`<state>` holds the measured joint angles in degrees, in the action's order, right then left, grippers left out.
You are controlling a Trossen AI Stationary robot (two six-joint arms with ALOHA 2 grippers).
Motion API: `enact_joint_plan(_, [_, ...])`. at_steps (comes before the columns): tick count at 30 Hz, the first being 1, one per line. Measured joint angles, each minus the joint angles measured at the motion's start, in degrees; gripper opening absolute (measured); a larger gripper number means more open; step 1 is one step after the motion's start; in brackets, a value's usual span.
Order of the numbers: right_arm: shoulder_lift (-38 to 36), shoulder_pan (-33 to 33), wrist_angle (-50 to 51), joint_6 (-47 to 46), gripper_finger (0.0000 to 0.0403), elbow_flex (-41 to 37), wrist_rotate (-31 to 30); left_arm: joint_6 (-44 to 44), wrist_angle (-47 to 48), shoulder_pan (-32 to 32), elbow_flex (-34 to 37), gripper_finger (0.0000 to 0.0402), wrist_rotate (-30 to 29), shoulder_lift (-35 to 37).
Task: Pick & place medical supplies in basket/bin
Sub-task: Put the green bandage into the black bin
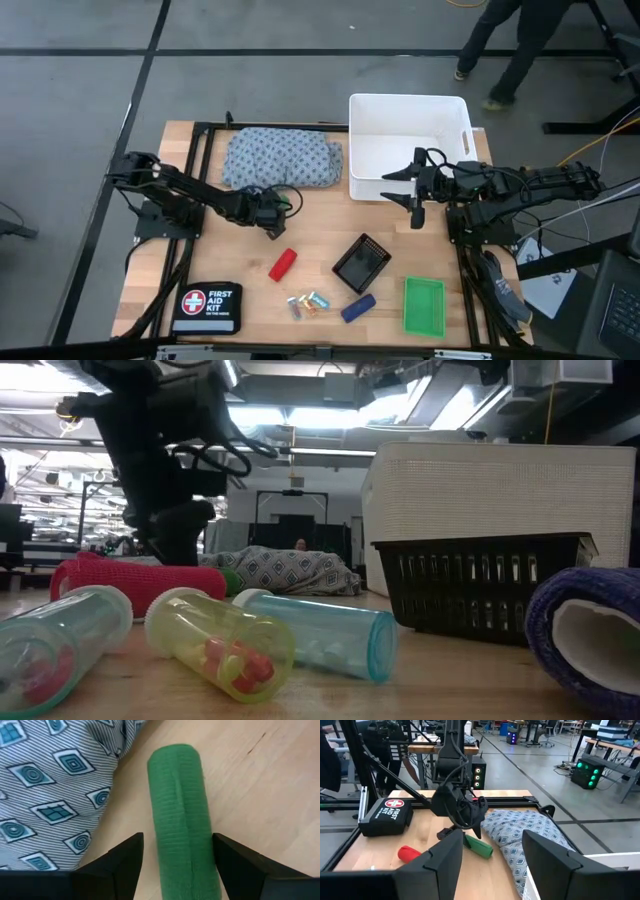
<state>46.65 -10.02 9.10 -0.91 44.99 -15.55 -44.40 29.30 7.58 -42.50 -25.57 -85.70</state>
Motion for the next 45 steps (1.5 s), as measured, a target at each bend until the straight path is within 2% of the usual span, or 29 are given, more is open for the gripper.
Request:
enact_joint_plan(8, [0.0, 0.0, 0.1, -3.1, 0.0208, 0.0, 2.0, 3.8, -2.6, -1.3, 0.0, 0.0212, 2.4, -2.7])
enact_joint_plan(14, [0.0, -0.8, -0.1, -3.6, 0.0192, 0.0, 3.1, 11.6, -8.0, -1.3, -1.5, 0.0146, 2.8, 0.0])
enact_joint_plan(19, [0.0, -2.1, -0.2, -3.6, 0.0175, 0.0, 3.1, 19.3, -17.0, -1.2, -3.0, 0.0079, 8.8, 4.4])
enact_joint_plan(23, [0.0, -2.8, -0.2, -3.6, 0.0168, 0.0, 3.1, 23.8, -27.3, -0.4, -3.2, 0.005, 15.4, 7.0])
enact_joint_plan(26, [0.0, -3.0, -0.1, -3.4, 0.0167, 0.0, 3.1, 24.3, -36.0, 0.6, -3.2, 0.0049, 19.3, 7.2])
enact_joint_plan(29, [0.0, -3.0, -0.1, -3.3, 0.0167, 0.0, 3.0, 23.6, -43.4, 1.9, -3.3, 0.0061, 19.4, 5.2])
enact_joint_plan(34, [0.0, -3.0, -0.2, -3.1, 0.0167, 0.0, 3.0, 23.9, -50.3, 3.4, -3.2, 0.0076, 19.6, 0.5])
enact_joint_plan(40, [0.0, -3.0, -0.2, -3.1, 0.0167, 0.0, 3.0, 33.3, -58.9, 4.2, -3.2, 0.0074, 26.4, -4.5])
enact_joint_plan(45, [0.0, -3.0, -0.3, -3.1, 0.0167, 0.0, 3.0, 40.7, -62.5, 3.5, -3.4, 0.007, 28.3, -7.2])
